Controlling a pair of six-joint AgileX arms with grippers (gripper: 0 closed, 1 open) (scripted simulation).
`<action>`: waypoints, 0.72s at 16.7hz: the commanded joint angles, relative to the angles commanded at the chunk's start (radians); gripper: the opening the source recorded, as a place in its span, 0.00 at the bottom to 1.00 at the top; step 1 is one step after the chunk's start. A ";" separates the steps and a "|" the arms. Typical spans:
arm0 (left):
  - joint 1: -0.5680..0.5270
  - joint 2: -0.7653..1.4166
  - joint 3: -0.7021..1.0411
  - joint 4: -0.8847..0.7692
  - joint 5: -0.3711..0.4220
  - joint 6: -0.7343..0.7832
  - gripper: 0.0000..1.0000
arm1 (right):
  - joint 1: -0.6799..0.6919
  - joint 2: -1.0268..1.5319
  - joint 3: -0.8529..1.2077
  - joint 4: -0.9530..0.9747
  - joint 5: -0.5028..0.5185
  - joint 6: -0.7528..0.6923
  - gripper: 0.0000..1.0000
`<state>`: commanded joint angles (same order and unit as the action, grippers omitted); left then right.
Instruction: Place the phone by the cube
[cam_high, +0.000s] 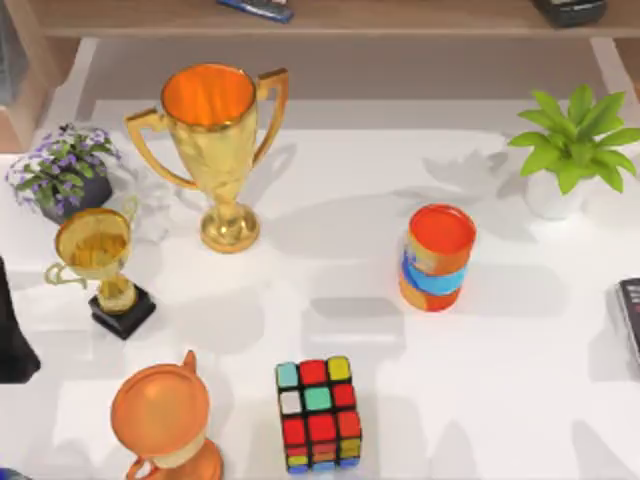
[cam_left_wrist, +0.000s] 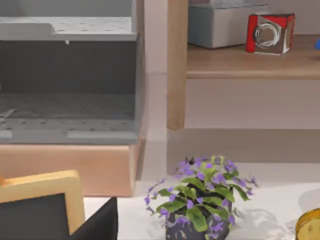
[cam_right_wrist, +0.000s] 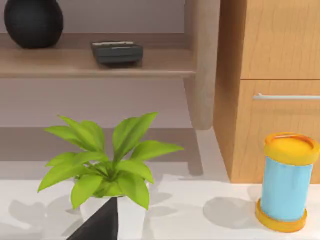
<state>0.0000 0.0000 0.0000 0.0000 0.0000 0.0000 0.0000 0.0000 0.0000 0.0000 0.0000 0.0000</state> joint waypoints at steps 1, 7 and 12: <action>0.000 0.000 0.000 0.000 0.000 0.000 1.00 | 0.000 0.000 0.000 0.000 0.000 0.000 1.00; 0.000 0.000 0.000 0.000 0.000 0.000 1.00 | -0.044 0.157 0.140 -0.088 0.001 -0.099 1.00; 0.000 0.000 0.000 0.000 0.000 0.000 1.00 | -0.139 0.572 0.431 -0.290 0.000 -0.306 1.00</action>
<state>0.0000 0.0000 0.0000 0.0000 0.0000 0.0000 -0.1386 0.5720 0.4310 -0.2898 -0.0001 -0.3064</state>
